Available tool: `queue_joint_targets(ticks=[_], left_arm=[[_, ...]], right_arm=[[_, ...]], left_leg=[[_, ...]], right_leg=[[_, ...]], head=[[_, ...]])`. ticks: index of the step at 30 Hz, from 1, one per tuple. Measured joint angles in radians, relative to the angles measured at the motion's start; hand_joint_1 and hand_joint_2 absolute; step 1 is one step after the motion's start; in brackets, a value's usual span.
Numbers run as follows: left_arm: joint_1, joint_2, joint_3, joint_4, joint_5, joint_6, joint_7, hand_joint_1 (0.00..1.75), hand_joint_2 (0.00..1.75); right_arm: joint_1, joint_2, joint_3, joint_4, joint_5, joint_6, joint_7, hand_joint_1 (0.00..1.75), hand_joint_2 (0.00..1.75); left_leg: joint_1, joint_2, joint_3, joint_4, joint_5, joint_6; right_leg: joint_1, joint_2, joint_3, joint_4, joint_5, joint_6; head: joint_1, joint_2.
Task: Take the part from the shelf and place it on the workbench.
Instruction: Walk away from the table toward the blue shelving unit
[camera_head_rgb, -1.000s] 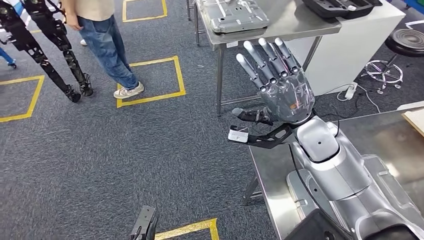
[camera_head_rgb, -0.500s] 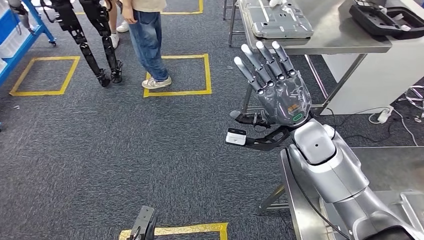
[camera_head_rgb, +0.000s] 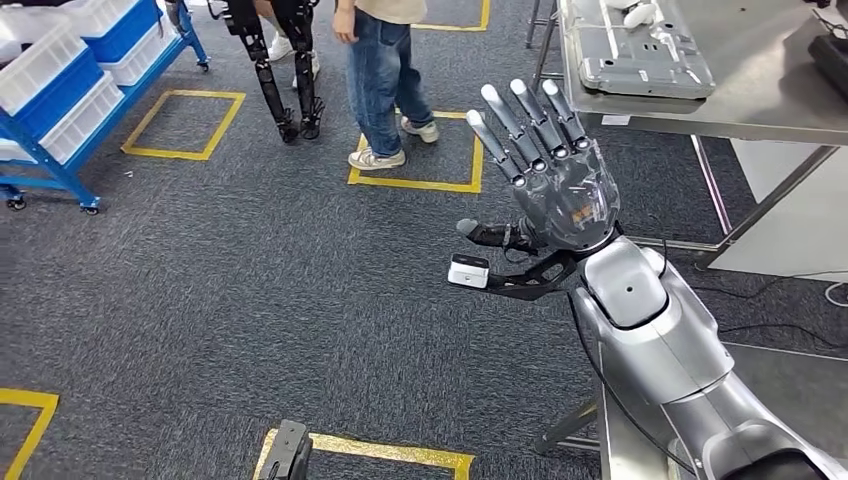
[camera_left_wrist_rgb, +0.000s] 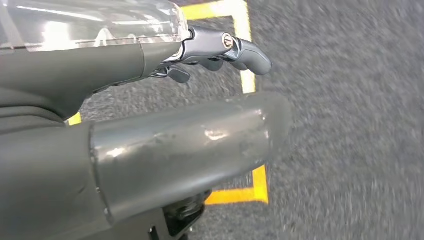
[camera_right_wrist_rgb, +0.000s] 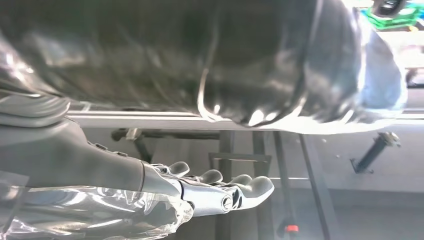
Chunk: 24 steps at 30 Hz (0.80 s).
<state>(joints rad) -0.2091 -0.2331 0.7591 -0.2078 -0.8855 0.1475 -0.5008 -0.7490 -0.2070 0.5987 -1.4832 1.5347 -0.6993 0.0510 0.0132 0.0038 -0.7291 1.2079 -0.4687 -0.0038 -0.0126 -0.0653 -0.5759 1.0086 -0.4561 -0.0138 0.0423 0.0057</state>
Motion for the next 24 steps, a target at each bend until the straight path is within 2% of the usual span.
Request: queue_joint_targets(ticks=[2,3,4,6,7,9,10,11,12,13,14,15,17,18,19,20,21,22,23,24], left_arm=[[0.001,0.006,0.001,0.000,0.003,0.000,-0.003,0.00,0.00],[0.001,0.008,0.001,0.000,0.004,0.000,-0.005,0.00,0.00],[0.001,0.009,0.001,0.000,0.004,0.000,-0.007,0.00,0.00],[0.006,0.012,0.002,0.000,0.003,-0.003,-0.011,0.00,0.00],[0.009,0.013,0.002,0.000,0.003,-0.005,-0.014,0.00,0.00],[0.014,0.015,0.002,0.000,0.003,-0.009,-0.019,0.00,0.00],[0.015,0.015,0.002,0.000,0.003,-0.011,-0.021,0.00,0.00],[0.016,0.015,0.002,0.000,0.004,-0.011,-0.023,0.00,0.00],[0.019,0.016,0.002,0.000,0.003,-0.012,-0.024,0.00,0.00],[0.024,0.016,0.002,0.000,0.003,-0.012,-0.024,0.00,0.00],[0.030,0.017,0.002,0.000,0.003,-0.011,-0.024,0.00,0.00],[0.036,0.018,0.002,0.000,0.003,-0.010,-0.024,0.00,0.00],[0.044,0.019,0.002,0.000,0.003,-0.009,-0.024,0.00,0.00],[0.046,0.019,0.002,0.000,0.003,-0.009,-0.025,0.00,0.00],[0.049,0.019,0.002,0.000,0.003,-0.009,-0.025,0.00,0.00],[0.051,0.020,0.003,0.000,0.003,-0.009,-0.026,0.00,0.00],[0.053,0.020,0.003,0.000,0.003,-0.009,-0.026,0.00,0.00],[0.056,0.021,0.003,0.000,0.003,-0.008,-0.026,0.00,0.00],[0.059,0.023,0.003,0.000,0.003,-0.007,-0.026,0.00,0.00],[0.060,0.025,0.003,0.000,0.004,-0.005,-0.026,0.00,0.00]], right_arm=[[-0.003,0.007,0.001,0.000,0.000,0.000,0.002,0.00,0.00],[-0.004,0.008,0.002,0.000,0.000,0.000,0.003,0.00,0.00],[-0.005,0.011,0.003,0.000,0.000,0.000,0.005,0.00,0.00],[-0.005,0.017,0.007,0.000,0.000,0.000,0.010,0.00,0.00],[-0.003,0.021,0.010,0.000,0.000,0.000,0.013,0.00,0.00],[0.001,0.022,0.014,0.000,0.000,0.000,0.019,0.00,0.00],[0.007,0.022,0.015,0.000,0.000,0.000,0.022,0.00,0.00],[0.016,0.023,0.016,0.000,0.000,0.000,0.024,0.00,0.00],[0.027,0.023,0.017,0.000,0.000,0.000,0.026,0.00,0.00],[0.038,0.023,0.018,-0.001,0.000,0.000,0.028,0.00,0.00],[0.047,0.023,0.020,-0.002,0.000,0.000,0.031,0.00,0.00],[0.053,0.023,0.022,-0.004,0.000,0.000,0.033,0.00,0.00],[0.059,0.023,0.025,-0.008,0.000,0.000,0.035,0.00,0.00],[0.061,0.023,0.027,-0.010,0.000,0.000,0.036,0.00,0.00],[0.063,0.024,0.028,-0.012,0.000,0.000,0.036,0.00,0.00],[0.065,0.025,0.030,-0.013,0.000,0.000,0.037,0.00,0.00],[0.066,0.026,0.032,-0.015,0.000,0.000,0.037,0.00,0.00],[0.067,0.028,0.033,-0.016,0.000,0.000,0.037,0.00,0.00],[0.068,0.029,0.033,-0.017,0.000,0.000,0.038,0.00,0.00],[0.069,0.031,0.033,-0.018,0.000,0.000,0.038,0.00,0.00]], left_leg=[[-0.005,0.034,0.072,-0.136,0.045,0.007],[-0.008,0.045,0.093,-0.176,0.055,0.012],[-0.012,0.048,0.100,-0.191,0.054,0.018],[-0.014,0.027,0.100,-0.193,0.058,0.028],[-0.013,0.017,0.102,-0.197,0.059,0.034],[-0.008,0.000,0.107,-0.203,0.064,0.045],[-0.008,-0.010,0.107,-0.204,0.064,0.048],[-0.008,-0.020,0.107,-0.204,0.064,0.051],[-0.009,-0.032,0.107,-0.203,0.064,0.052],[-0.010,-0.046,0.107,-0.202,0.064,0.053],[-0.011,-0.059,0.107,-0.200,0.063,0.053],[-0.011,-0.072,0.108,-0.198,0.063,0.052],[-0.011,-0.096,0.105,-0.191,0.060,0.047],[-0.010,-0.106,0.100,-0.189,0.060,0.043],[-0.007,-0.116,0.096,-0.188,0.060,0.038],[-0.005,-0.126,0.093,-0.189,0.061,0.031],[-0.004,-0.138,0.091,-0.192,0.063,0.024],[-0.004,-0.135,0.091,-0.190,0.061,0.019],[-0.006,-0.117,0.085,-0.176,0.051,0.014],[-0.008,-0.090,0.071,-0.143,0.029,0.010]], right_leg=[[0.003,-0.022,0.004,0.003,-0.007,0.007],[0.005,-0.031,0.006,0.005,-0.010,0.012],[0.007,-0.039,0.007,0.005,-0.013,0.017],[0.008,-0.053,0.011,0.004,-0.017,0.026],[0.006,-0.046,0.012,0.009,-0.024,0.031],[0.000,0.002,-0.010,0.066,-0.065,0.038],[-0.001,0.032,-0.038,0.129,-0.098,0.039],[-0.001,0.051,-0.073,0.199,-0.129,0.039],[-0.001,0.059,-0.104,0.258,-0.147,0.039],[-0.001,0.063,-0.125,0.291,-0.150,0.038],[-0.001,0.065,-0.125,0.279,-0.129,0.035],[-0.001,0.070,-0.108,0.232,-0.092,0.032],[-0.002,0.112,-0.053,0.094,-0.023,0.023],[-0.003,0.131,-0.034,0.048,-0.007,0.021],[-0.002,0.146,-0.024,0.024,-0.002,0.018],[0.000,0.144,-0.022,0.019,-0.005,0.017],[0.000,0.132,-0.019,0.015,-0.003,0.014],[-0.001,0.120,-0.012,0.008,-0.001,0.009],[-0.003,0.107,-0.005,0.000,0.002,0.004],[-0.004,0.093,0.001,-0.008,0.004,-0.002]], head=[[0.000,0.000],[0.000,0.000],[0.000,0.000],[0.000,0.000],[0.000,0.000],[0.001,0.000],[0.001,0.000],[0.001,0.000],[0.001,0.000],[0.001,0.000],[0.001,0.000],[0.001,0.000],[0.001,0.000],[0.001,0.000],[0.001,0.000],[0.001,0.000],[0.002,0.000],[0.001,0.000],[0.000,0.000],[-0.001,0.000]])
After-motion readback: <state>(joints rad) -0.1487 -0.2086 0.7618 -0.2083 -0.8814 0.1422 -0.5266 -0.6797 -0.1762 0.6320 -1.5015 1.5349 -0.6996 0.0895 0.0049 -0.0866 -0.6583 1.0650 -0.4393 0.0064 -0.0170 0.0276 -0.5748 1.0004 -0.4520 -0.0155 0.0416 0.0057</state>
